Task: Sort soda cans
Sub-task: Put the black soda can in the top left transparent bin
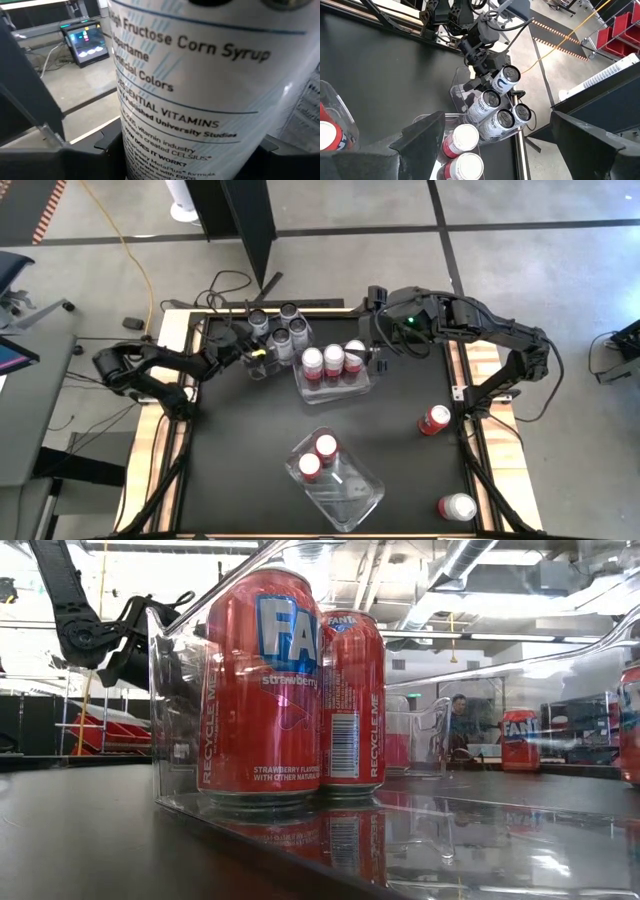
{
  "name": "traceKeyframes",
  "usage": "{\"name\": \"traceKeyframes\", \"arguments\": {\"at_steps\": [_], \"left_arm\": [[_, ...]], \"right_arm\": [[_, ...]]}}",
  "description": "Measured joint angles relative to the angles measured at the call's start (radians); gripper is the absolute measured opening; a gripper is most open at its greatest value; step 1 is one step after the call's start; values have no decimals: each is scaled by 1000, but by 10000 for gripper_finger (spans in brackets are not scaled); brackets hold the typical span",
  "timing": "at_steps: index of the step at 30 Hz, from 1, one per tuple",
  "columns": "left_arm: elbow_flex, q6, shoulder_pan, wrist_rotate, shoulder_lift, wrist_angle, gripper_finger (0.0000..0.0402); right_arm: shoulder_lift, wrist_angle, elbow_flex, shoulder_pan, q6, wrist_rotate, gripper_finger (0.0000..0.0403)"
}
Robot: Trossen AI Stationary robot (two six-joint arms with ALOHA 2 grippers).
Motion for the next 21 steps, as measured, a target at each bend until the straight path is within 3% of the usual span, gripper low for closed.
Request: {"name": "traceKeyframes", "arguments": {"at_steps": [18, 21], "left_arm": [[-2, -20, 5, -12, 1, -8, 240], [-2, -25, 5, -12, 1, -14, 265]], "right_arm": [[0, 1, 1, 0, 0, 0, 377], [0, 1, 1, 0, 0, 0, 377]]}}
